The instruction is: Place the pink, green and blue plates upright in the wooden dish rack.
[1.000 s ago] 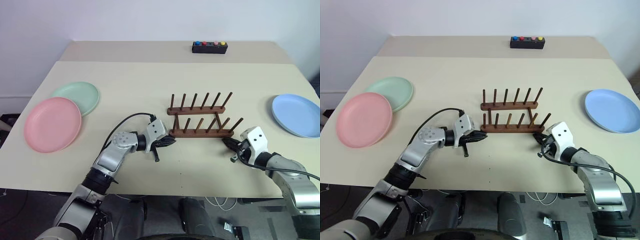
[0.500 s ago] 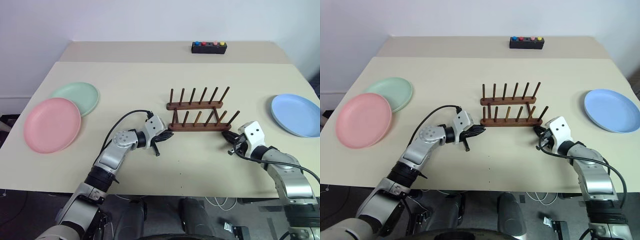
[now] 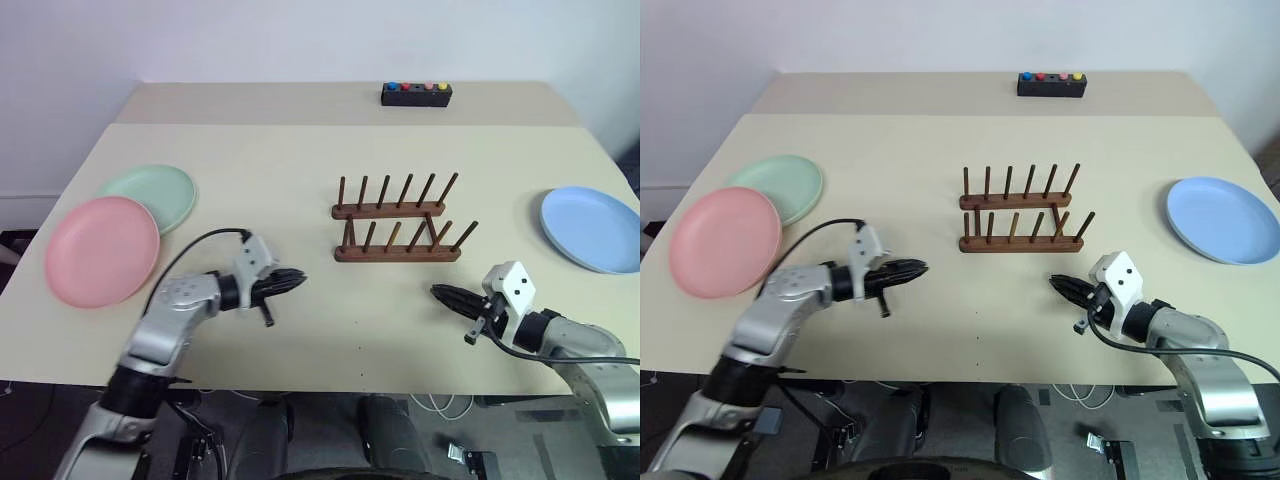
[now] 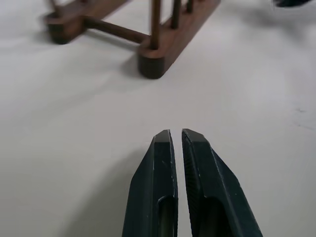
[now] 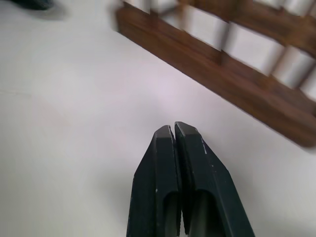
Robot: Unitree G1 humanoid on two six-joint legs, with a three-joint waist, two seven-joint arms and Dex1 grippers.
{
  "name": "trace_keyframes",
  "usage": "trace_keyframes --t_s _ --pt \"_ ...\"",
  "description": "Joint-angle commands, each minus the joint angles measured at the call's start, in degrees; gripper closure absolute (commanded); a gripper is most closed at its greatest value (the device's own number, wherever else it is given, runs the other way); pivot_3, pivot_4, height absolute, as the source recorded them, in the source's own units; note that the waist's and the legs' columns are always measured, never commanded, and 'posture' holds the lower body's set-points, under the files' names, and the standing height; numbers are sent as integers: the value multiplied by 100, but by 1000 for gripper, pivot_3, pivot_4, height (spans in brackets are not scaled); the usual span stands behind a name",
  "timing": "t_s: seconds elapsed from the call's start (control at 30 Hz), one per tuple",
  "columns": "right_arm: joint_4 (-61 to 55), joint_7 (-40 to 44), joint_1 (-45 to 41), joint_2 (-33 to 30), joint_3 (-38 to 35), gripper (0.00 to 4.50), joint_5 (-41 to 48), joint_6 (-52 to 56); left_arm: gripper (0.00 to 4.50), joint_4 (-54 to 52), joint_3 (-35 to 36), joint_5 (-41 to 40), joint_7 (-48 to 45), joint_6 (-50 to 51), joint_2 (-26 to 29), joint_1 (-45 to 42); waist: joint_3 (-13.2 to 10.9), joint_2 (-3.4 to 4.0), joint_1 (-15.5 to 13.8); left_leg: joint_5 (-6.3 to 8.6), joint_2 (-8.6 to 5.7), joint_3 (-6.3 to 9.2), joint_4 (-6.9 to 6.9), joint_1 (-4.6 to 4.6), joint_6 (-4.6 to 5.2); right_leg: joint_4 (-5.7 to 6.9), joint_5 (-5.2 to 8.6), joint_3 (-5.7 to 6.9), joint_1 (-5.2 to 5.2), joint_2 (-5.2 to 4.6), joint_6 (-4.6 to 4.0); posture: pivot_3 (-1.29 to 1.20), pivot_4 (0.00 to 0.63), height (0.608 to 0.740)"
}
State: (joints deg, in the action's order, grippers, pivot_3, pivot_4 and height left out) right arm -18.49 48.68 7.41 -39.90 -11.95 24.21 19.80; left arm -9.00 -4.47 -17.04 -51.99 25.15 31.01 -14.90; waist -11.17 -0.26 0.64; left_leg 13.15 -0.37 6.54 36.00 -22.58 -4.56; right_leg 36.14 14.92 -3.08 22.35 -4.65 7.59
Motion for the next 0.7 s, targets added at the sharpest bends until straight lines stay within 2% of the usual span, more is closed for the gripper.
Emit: trace_keyframes --t_s 0.03,0.07,0.13,0.27,0.3,0.4,0.5,0.7 --pt "-348 158 -128 -147 -257 4500 398 129 3685 -630 910 -721 154 438 166 183 -3 -4 4 0 -1 -1 4 -3 -1 -3 1 0 -1 -3 -2 0 150 734" --pt "-406 210 -198 -177 -337 4500 526 181 3365 -749 1250 -901 257 569 235 244 -8 -11 17 0 -1 -2 2 -4 0 -6 2 -1 -2 -4 -3 0 150 734" --pt "-423 288 -591 -294 -548 4500 864 313 2397 -811 2066 -1244 629 765 316 260 -15 -15 50 1 2 -2 0 -8 0 -1 1 -1 8 -3 -3 0 150 734" --pt "-382 325 -1263 -411 -518 4500 1080 417 387 -736 2978 -1428 1184 858 426 381 -14 -16 52 1 3 -3 -6 -1 0 0 0 0 8 -1 -2 0 150 734" --pt "-383 353 -1472 -428 -419 4500 1099 451 41 -670 3229 -1376 1374 822 456 445 -13 -17 45 1 3 -3 -7 -1 0 -1 0 0 8 -1 -2 0 150 734" --pt "-416 375 -1924 -395 -85 4500 1078 539 41 -558 3809 -1224 1909 742 478 657 -15 -20 42 1 3 -3 -11 -3 0 -3 0 0 10 -1 0 0 150 734" --pt "-391 385 -2105 -354 76 4500 1051 551 41 -406 3957 -880 2500 640 508 680 -19 -29 -6 1 3 -3 -11 -4 0 -2 0 2 12 -1 0 0 150 734" --pt "-149 464 -2394 -261 389 4500 948 468 41 403 4844 -827 3782 901 411 568 -21 -47 28 1 2 -2 -6 -5 0 -2 0 2 11 -1 -3 0 150 734"
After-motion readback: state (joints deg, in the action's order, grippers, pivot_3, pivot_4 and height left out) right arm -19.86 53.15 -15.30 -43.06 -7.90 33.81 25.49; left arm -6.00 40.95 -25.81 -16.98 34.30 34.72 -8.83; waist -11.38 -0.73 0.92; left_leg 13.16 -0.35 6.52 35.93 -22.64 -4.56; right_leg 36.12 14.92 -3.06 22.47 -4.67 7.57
